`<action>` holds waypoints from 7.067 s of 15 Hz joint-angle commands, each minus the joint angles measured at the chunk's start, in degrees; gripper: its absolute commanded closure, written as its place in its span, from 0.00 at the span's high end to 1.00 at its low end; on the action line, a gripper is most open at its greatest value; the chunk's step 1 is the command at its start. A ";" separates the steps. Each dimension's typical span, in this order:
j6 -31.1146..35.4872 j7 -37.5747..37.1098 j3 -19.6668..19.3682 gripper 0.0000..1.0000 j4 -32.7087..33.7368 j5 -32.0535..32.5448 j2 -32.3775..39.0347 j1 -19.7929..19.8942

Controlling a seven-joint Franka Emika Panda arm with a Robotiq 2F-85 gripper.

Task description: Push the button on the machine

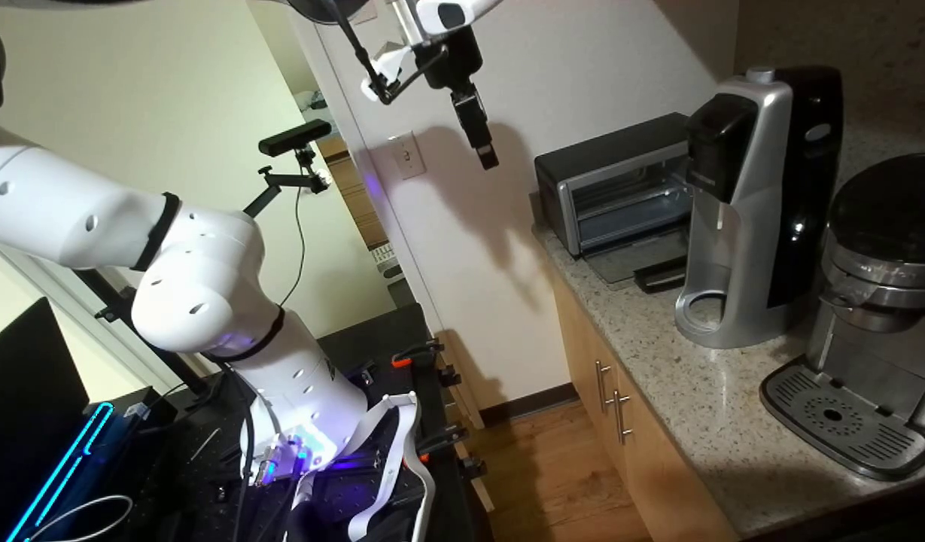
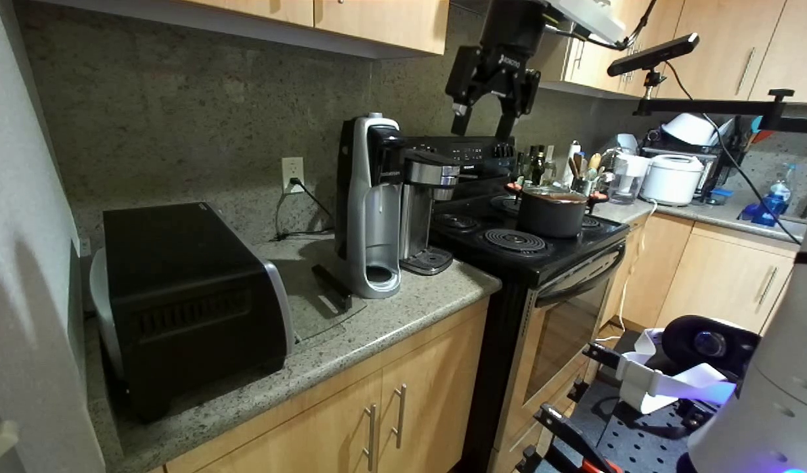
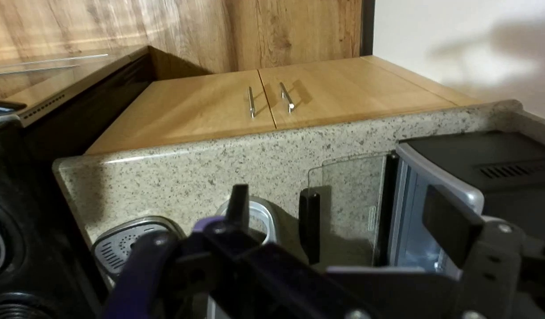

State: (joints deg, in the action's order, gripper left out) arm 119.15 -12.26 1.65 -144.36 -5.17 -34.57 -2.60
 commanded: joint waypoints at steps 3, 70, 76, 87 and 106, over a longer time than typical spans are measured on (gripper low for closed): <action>-3.12 2.90 -2.19 1.00 9.18 -0.77 3.98 2.04; -17.00 1.86 -6.04 0.00 65.65 -1.67 49.04 7.20; -15.79 2.80 -5.91 0.00 65.39 -1.50 50.39 7.74; -14.56 3.75 -4.99 0.00 69.83 -2.93 52.77 7.59; -13.86 2.96 -5.18 0.00 70.04 -4.77 52.76 7.21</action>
State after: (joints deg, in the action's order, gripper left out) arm 104.88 -9.16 -3.58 -74.59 -10.24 17.88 4.83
